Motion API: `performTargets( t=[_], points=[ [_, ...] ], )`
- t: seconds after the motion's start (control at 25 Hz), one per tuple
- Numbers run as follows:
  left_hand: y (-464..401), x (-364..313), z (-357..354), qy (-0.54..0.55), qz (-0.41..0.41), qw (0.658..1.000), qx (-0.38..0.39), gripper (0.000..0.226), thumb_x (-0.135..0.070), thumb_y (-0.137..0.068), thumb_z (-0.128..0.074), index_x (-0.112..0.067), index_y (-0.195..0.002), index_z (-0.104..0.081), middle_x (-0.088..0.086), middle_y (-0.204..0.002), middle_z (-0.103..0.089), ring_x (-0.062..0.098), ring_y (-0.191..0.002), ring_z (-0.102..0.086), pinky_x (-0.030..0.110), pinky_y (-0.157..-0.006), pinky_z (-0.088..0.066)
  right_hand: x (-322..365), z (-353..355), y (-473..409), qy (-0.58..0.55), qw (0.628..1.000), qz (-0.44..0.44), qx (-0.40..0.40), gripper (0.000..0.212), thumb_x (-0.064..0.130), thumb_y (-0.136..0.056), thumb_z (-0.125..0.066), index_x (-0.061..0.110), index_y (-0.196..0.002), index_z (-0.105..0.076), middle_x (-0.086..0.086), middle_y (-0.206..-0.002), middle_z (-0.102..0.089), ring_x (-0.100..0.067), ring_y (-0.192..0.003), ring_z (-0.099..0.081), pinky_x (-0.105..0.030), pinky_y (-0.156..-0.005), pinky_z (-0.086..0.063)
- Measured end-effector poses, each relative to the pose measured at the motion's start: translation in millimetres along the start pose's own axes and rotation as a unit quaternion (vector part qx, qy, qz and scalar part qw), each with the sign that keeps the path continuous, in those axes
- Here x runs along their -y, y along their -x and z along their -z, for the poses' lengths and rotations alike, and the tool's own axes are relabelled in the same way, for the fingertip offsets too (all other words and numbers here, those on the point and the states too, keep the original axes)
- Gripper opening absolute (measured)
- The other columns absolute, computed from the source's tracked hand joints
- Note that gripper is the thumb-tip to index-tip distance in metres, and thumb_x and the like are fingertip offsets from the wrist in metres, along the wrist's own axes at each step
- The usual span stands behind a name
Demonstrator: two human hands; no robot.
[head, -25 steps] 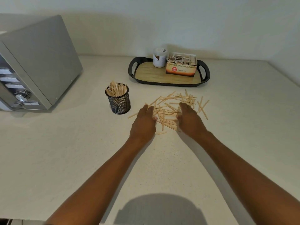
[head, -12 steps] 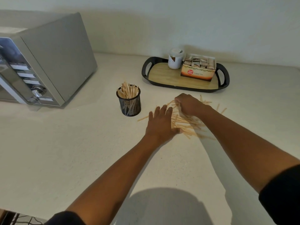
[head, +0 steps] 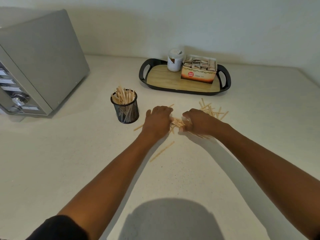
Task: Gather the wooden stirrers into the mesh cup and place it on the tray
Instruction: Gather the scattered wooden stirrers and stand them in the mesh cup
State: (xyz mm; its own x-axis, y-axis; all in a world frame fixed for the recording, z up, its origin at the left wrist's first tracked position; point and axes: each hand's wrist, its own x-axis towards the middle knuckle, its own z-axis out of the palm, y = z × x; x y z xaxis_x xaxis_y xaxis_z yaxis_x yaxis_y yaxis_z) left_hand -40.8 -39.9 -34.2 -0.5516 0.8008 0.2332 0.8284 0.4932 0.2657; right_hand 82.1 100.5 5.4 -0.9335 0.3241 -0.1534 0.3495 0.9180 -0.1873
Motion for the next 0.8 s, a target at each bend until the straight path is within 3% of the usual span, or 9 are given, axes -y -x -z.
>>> performTargets(
  t=[0.08,0.28,0.4,0.6,0.8],
  points=[
    [-2,6,8,0.008,-0.045,0.998,0.044,0.044,-0.025,-0.094,-0.053,-0.026,-0.138,-0.049,-0.001,-0.143,-0.051,0.021,-0.132,-0.043,0.046,-0.103,-0.036,5,-5,2,0.056,0.998,-0.01,0.026,0.058,0.059,-0.08,-0.067,0.015,-0.116,-0.059,-0.005,-0.115,-0.055,-0.025,-0.107,-0.054,-0.046,-0.093,-0.047],
    [-4,-5,12,-0.014,-0.055,0.995,0.083,0.032,-0.027,-0.091,-0.057,-0.024,-0.123,-0.06,0.0,-0.125,-0.062,0.023,-0.121,-0.052,0.045,-0.097,-0.037,11,-20,3,0.108,0.99,-0.012,-0.094,0.026,0.035,-0.09,-0.063,0.017,-0.108,-0.069,-0.004,-0.102,-0.062,-0.024,-0.094,-0.062,-0.037,-0.084,-0.045],
    [-3,-9,8,-0.034,-0.055,0.994,0.093,0.024,-0.029,-0.093,-0.054,-0.023,-0.113,-0.064,0.0,-0.113,-0.063,0.023,-0.109,-0.056,0.042,-0.089,-0.038,12,-20,1,0.135,0.985,-0.011,-0.109,0.018,0.027,-0.092,-0.061,0.015,-0.104,-0.067,-0.005,-0.095,-0.066,-0.024,-0.091,-0.062,-0.037,-0.082,-0.043],
    [0,-10,2,-0.027,-0.058,0.997,0.053,0.021,-0.028,-0.094,-0.051,-0.021,-0.106,-0.067,0.0,-0.108,-0.065,0.024,-0.101,-0.059,0.042,-0.086,-0.041,15,-15,-2,0.153,0.986,-0.038,-0.051,0.027,0.028,-0.096,-0.052,0.011,-0.116,-0.057,-0.008,-0.112,-0.062,-0.029,-0.112,-0.054,-0.048,-0.094,-0.038],
    [3,-7,-2,-0.026,-0.065,0.997,0.017,0.023,-0.03,-0.096,-0.048,-0.024,-0.107,-0.067,-0.001,-0.104,-0.067,0.023,-0.097,-0.06,0.041,-0.085,-0.042,19,-21,5,0.175,0.983,-0.044,-0.041,0.027,0.018,-0.098,-0.042,0.007,-0.122,-0.049,-0.013,-0.116,-0.059,-0.031,-0.11,-0.054,-0.048,-0.094,-0.037]
  ],
)
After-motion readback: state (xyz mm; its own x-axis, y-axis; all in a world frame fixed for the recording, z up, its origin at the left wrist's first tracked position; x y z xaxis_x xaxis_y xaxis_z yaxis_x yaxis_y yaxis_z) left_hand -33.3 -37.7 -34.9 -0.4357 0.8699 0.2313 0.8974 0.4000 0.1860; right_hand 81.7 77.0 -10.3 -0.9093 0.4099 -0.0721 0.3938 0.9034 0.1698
